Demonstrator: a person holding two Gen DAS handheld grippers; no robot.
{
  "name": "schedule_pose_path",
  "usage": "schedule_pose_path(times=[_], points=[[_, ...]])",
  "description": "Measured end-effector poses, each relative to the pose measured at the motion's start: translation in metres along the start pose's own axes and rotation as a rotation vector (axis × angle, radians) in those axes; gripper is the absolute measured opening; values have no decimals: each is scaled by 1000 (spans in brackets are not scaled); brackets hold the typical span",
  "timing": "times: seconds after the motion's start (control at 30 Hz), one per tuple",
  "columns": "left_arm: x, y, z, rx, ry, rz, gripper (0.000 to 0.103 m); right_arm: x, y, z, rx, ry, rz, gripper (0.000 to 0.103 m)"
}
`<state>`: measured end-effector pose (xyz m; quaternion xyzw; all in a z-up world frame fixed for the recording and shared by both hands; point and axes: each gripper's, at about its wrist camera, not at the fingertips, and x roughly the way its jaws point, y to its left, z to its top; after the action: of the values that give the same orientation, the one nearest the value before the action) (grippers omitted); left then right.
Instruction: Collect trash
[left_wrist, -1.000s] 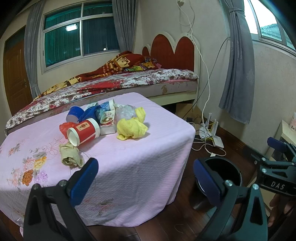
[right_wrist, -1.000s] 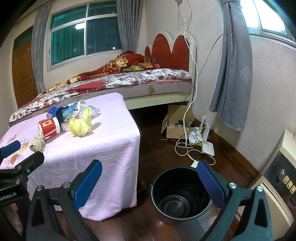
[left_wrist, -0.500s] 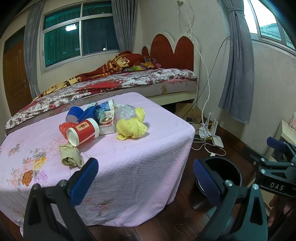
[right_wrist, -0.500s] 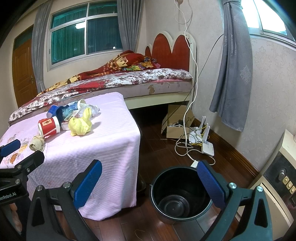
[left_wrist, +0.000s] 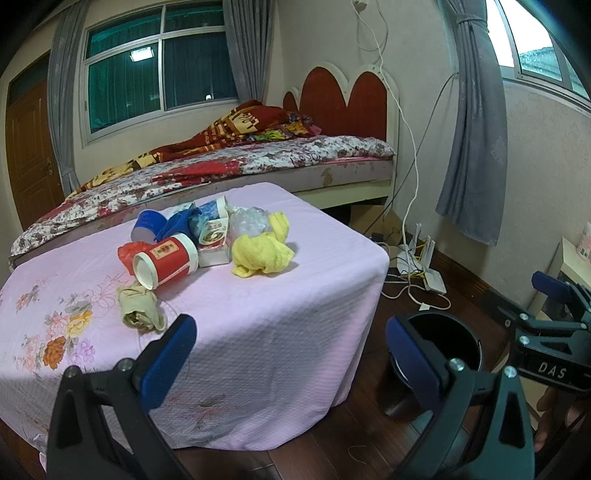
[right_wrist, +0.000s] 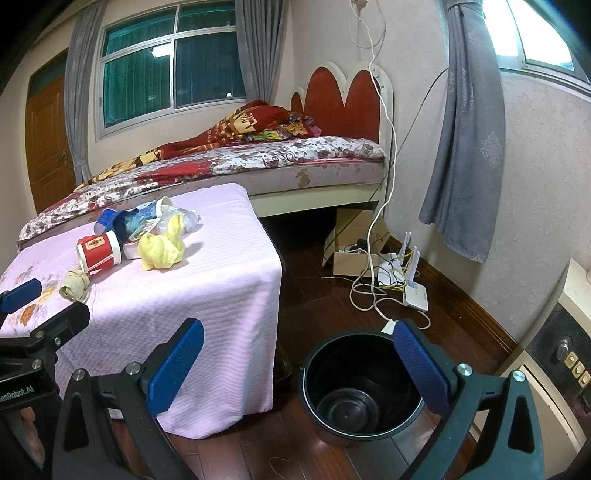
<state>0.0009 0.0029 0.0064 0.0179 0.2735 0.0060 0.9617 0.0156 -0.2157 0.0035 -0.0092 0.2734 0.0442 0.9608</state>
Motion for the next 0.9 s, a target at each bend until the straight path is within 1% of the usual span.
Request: schedule_pose_path(times=[0.9], points=[[1,0,-2,0,2,-3,103,0,3,-1,-1,0,-1,103]])
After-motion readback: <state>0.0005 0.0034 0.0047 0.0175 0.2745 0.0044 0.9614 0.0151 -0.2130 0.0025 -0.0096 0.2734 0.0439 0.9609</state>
